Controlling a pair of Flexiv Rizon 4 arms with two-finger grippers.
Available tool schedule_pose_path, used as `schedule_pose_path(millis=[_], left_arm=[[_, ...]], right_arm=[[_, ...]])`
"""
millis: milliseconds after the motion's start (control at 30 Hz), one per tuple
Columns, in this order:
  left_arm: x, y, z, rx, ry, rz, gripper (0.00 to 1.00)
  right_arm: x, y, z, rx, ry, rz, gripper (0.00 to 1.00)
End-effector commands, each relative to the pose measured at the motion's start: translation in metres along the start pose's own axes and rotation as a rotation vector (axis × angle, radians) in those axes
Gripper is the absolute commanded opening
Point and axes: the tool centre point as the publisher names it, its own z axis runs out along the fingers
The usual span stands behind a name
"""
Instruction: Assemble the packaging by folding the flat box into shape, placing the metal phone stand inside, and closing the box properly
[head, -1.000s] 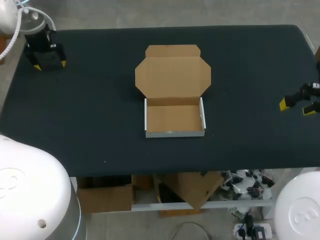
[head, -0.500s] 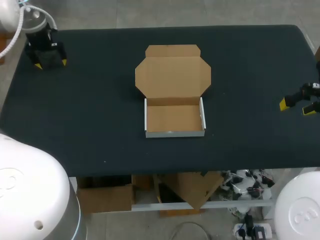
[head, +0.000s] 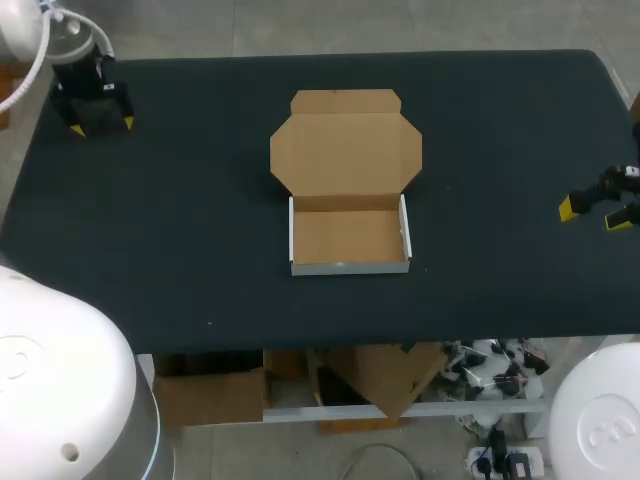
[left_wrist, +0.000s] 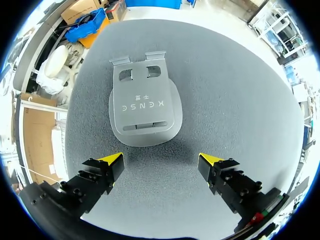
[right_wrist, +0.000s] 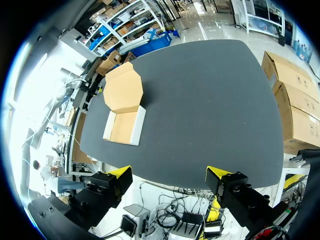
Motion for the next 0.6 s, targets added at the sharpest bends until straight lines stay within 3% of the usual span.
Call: schedule_pose_path(millis=[33,600], left_arm=[[0.0,-0.0058,0.0019,-0.009,0.0,-0.002,1.0],[-0.0046,-0.0158,0.0024,-0.006,-0.003,-0.013,1.0]], right_arm=[[0.0,-0.0005,-0.0008,0.0,0.0,0.0,1.0],[0.0,-0.0005,-0.0008,0.0,0.0,0.0,1.0]])
